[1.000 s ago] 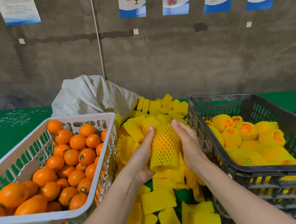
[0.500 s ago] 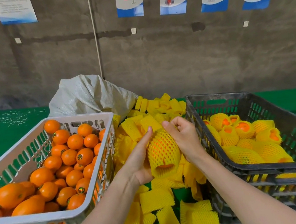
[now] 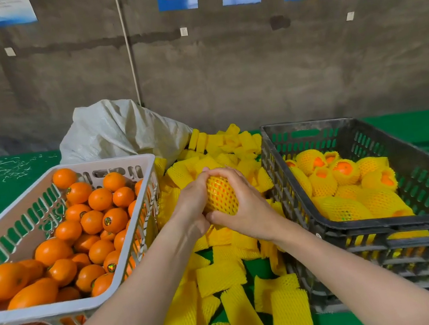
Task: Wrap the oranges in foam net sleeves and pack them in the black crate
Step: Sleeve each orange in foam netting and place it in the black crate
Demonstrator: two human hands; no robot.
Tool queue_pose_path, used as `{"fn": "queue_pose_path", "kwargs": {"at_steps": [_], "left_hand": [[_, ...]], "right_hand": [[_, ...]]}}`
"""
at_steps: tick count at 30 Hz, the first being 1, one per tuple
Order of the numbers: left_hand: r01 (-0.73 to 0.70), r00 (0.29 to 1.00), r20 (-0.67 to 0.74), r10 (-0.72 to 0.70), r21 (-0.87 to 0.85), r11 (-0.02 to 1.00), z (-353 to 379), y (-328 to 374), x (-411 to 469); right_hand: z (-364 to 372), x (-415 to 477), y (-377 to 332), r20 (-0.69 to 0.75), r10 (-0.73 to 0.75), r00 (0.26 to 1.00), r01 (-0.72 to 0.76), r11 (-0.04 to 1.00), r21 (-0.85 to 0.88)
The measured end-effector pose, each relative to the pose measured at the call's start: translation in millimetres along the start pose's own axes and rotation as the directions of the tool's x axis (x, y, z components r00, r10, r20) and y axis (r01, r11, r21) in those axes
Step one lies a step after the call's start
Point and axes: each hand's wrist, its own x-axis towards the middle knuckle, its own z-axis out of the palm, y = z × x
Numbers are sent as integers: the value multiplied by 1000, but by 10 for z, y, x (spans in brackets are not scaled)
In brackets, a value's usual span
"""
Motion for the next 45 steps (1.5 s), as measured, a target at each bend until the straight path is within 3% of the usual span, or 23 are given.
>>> {"fn": "queue_pose_path", "kwargs": {"at_steps": [3,6,11,14,16,18,20,22,24,29,33,37,40,42,45], "left_hand": [[-89,995,-29,93,112,990,134,12,-19],[-271,959,4,283,302,914,318,-7,-61],[-480,877,167,451,295,826,774,-180,-110],[-649,740,144,657,409,641,998,-449,-19],[-718,652,293,700,536,445,1166,-635,77],[-738,624,521,582,638,219,1399,-767,168],[-716,638,683,356,696,-52,1620,-850,230],[-683,673,726,142,683,-259,1741,-906,281],[-656,697,715,57,669,-350,1763,-935,334],[-658,693,717,83,675,-334,1706,-955,382],[-675,690,707,156,706,-212,1684,-971,410],[-705,677,687,264,708,-35,1656,-981,386],[-718,651,618,441,690,92,1621,-983,348],[-713,620,545,564,692,116,1568,-986,325],[-710,600,526,603,697,97,1415,-966,288]], "right_hand": [[-68,9,23,-75,-4,997,1,999,-34],[-179,-8,73,-223,-30,974,20,999,-44],[-636,-12,226,-411,-27,911,1,998,-63],[-1056,19,441,-520,0,854,-85,987,-139],[-1368,71,636,-537,105,837,-213,967,-142],[-1657,140,855,-537,228,812,-354,924,-143],[-1879,224,1078,-546,348,762,-493,859,-139],[-2033,317,1314,-564,423,709,-601,781,-170],[-2147,426,1549,-586,456,670,-671,710,-214],[-2186,593,2045,-541,487,686,-715,588,-378],[-2092,643,2226,-456,514,727,-685,593,-423],[-2049,666,2130,-556,312,770,-630,510,-586],[-2000,691,1940,-556,147,818,-551,473,-687],[-1944,683,1795,-527,116,842,-514,467,-719],[-1829,643,1510,-450,117,885,-432,561,-706]]}}
